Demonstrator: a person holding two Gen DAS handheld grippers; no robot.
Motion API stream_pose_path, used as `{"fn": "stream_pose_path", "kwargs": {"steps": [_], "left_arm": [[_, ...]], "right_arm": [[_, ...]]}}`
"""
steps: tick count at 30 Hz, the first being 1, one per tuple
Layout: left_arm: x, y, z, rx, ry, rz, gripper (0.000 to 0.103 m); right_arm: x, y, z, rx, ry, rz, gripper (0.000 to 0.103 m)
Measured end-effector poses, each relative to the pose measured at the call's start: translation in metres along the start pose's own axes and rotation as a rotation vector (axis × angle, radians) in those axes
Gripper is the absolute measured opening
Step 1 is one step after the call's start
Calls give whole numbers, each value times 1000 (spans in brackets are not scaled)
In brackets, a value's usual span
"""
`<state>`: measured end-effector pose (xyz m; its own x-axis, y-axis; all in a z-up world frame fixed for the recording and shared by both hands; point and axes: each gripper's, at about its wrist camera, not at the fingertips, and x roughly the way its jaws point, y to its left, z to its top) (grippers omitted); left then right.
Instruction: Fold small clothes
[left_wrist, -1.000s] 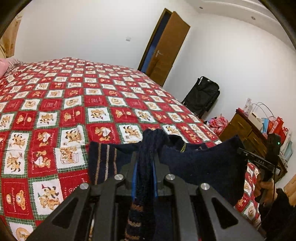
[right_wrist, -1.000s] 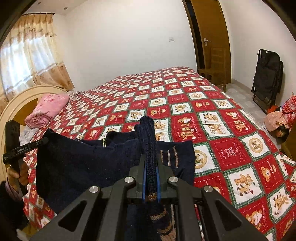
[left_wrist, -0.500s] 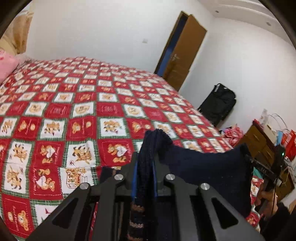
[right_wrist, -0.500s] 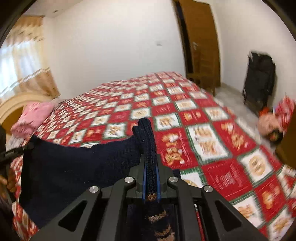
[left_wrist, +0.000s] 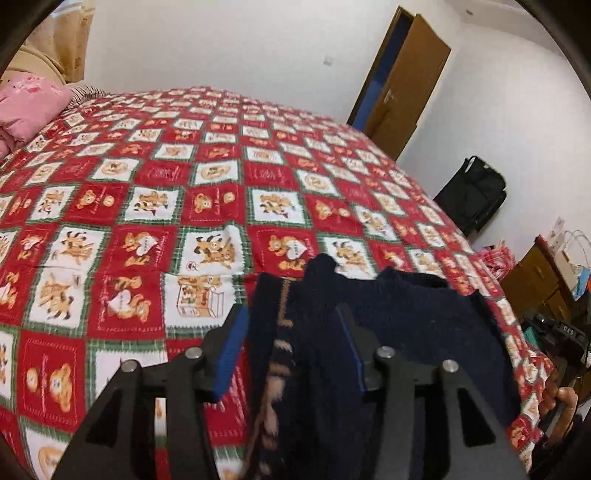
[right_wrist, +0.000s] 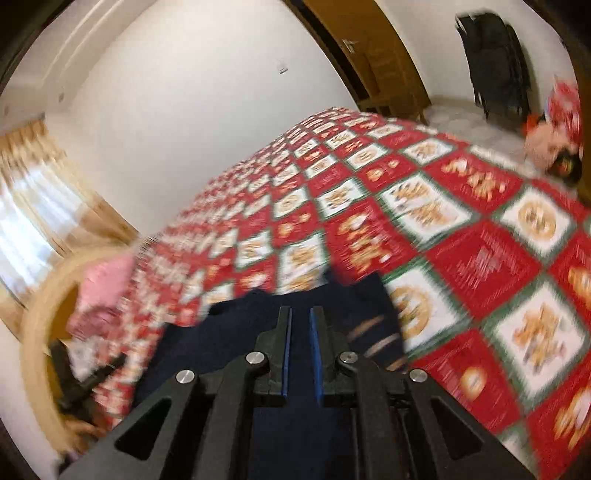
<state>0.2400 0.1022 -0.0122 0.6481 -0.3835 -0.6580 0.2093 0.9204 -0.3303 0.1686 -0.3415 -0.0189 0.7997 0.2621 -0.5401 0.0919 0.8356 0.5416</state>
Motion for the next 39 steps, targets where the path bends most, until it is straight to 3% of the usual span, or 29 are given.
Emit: {"fn": "stream_pose_path", "kwargs": {"steps": [4, 6, 9, 11, 14, 18, 24, 29, 32, 35, 37, 39], "left_arm": [[-31, -18, -15, 20, -20, -50, 52], [-45, -30, -25, 50, -32, -62, 62], [-61, -43, -39, 91, -48, -57, 70], [-68, -51, -51, 110, -55, -72, 71], [-69, -59, -65, 86, -37, -120, 71], [-71, -73, -85, 28, -15, -209, 72], [-71, -117, -110, 95, 16, -203, 72], [-79, -125, -111, 77, 8, -241, 78], [-85, -117, -113, 82, -14, -203, 78], [-88, -103, -115, 72, -28, -171, 78], [-91, -89, -114, 58, -44, -147, 78], [-91, -75, -114, 37, -59, -104, 78]], "right_arm": [[-14, 22, -12, 8, 60, 51, 11], [-23, 31, -21, -43, 68, 7, 11], [-42, 35, -38, -93, 78, -59, 11], [-55, 29, -52, -59, 81, -53, 11], [-62, 19, -69, 23, 108, -80, 11], [-65, 29, -85, 12, 78, -131, 11], [-58, 50, -91, 115, 107, -105, 11], [-60, 62, -97, 173, 136, 47, 11], [-73, 54, -98, 150, 95, 66, 11], [-102, 25, -99, 139, -43, 67, 11], [-118, 12, -102, 68, -103, -16, 11], [-124, -2, -108, 14, -106, -83, 11]]}}
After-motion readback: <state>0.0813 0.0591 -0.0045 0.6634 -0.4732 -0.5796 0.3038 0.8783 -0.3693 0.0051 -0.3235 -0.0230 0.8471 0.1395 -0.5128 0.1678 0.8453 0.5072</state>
